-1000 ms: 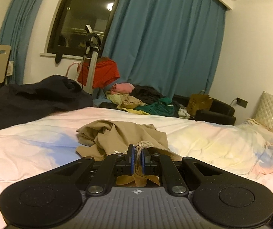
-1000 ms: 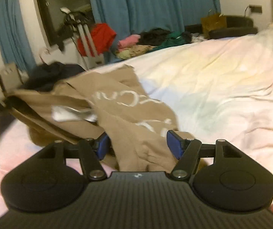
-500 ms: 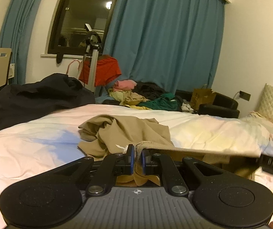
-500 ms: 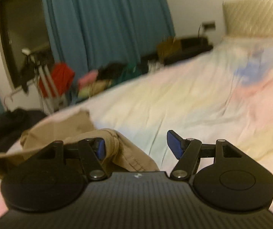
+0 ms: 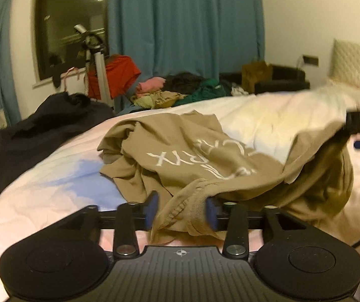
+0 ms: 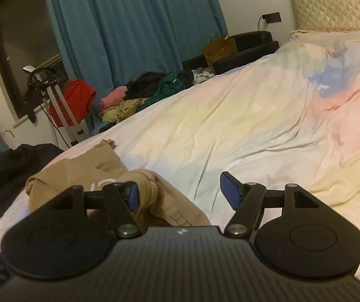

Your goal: Fold clothes

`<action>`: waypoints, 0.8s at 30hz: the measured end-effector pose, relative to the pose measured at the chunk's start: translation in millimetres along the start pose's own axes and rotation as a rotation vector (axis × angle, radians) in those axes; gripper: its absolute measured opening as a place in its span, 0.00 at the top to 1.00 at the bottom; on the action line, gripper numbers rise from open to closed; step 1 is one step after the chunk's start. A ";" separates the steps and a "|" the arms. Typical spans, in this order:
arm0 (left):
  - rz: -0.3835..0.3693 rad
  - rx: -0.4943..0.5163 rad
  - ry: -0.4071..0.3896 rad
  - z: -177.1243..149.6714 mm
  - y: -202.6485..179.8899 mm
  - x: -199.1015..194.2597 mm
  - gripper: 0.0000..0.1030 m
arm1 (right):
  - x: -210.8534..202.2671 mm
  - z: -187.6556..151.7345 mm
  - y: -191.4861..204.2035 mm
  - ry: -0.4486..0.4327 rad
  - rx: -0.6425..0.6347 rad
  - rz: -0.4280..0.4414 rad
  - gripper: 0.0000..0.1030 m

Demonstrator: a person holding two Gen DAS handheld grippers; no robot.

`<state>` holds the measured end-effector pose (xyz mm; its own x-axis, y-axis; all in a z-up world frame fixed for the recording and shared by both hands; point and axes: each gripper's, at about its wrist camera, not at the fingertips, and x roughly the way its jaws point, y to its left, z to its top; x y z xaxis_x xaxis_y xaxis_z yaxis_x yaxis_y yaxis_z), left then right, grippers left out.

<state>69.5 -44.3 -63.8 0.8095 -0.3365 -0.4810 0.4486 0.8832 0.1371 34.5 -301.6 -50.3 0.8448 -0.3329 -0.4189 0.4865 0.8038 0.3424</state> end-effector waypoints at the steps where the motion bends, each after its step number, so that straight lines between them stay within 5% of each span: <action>1: 0.002 0.028 -0.005 -1.5 -4.6 1.4 0.49 | -0.1 0.7 0.1 -0.002 0.000 0.004 0.35; 5: 0.061 0.161 -0.011 -10.4 -27.2 14.7 0.45 | -3.1 0.8 1.7 -0.018 -0.015 0.020 0.35; 9: 0.299 0.176 0.015 -17.2 -33.9 37.4 0.42 | -1.4 0.0 4.0 -0.008 -0.047 0.045 0.34; 13: 0.407 0.020 -0.042 -10.1 -8.9 32.6 0.42 | 12.1 -10.4 14.3 0.069 -0.160 0.028 0.34; 15: 0.449 -0.058 -0.093 -3.4 3.4 22.0 0.41 | 26.3 -20.4 21.9 0.179 -0.244 0.035 0.35; 20: 0.441 -0.219 -0.176 8.8 22.4 -6.6 0.36 | 51.9 -38.6 15.2 0.427 -0.254 0.090 0.28; 24: 0.437 -0.234 -0.236 14.5 18.8 -25.6 0.35 | 35.6 -33.3 15.6 0.354 -0.293 0.046 0.19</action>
<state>62.7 -23.9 -36.3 0.9767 0.0377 -0.2113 -0.0232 0.9972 0.0709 64.8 -284.5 -87.9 0.7113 -0.1454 -0.6877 0.3233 0.9364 0.1364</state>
